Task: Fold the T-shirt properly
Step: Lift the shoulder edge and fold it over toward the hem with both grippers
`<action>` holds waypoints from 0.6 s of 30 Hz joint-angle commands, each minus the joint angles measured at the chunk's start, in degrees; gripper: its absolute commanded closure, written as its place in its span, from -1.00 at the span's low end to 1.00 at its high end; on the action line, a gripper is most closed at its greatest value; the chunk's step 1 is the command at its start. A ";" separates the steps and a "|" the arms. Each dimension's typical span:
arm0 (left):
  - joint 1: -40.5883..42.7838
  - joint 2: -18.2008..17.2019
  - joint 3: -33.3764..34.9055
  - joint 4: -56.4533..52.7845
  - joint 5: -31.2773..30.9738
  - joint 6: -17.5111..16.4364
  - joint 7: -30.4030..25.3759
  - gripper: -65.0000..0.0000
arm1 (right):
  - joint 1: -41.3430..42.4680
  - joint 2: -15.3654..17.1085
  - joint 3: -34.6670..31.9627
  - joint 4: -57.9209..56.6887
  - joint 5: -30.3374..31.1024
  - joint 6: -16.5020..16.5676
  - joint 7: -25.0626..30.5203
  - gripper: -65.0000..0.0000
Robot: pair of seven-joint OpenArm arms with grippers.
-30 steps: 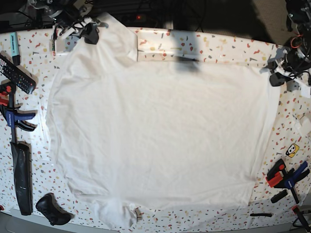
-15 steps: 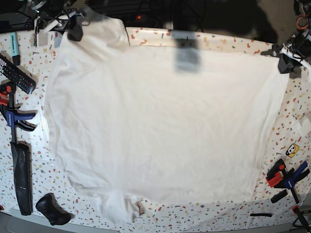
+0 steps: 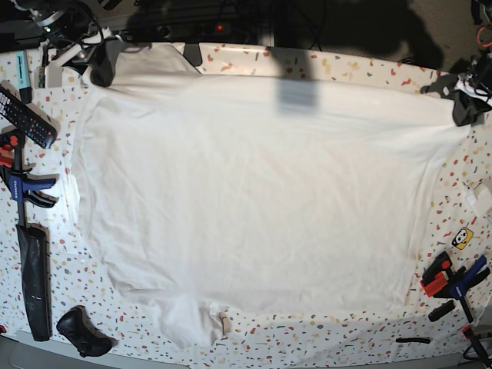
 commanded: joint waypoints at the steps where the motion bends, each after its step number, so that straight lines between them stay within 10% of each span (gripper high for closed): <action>1: -0.55 -0.83 -0.39 1.03 -0.22 -0.02 -2.23 1.00 | 0.20 0.55 0.50 0.85 -0.15 -1.44 1.62 1.00; 18: -9.40 -0.85 0.31 -6.58 2.67 -0.02 -4.74 1.00 | 13.94 0.52 0.50 -0.28 -9.31 -2.84 -4.59 1.00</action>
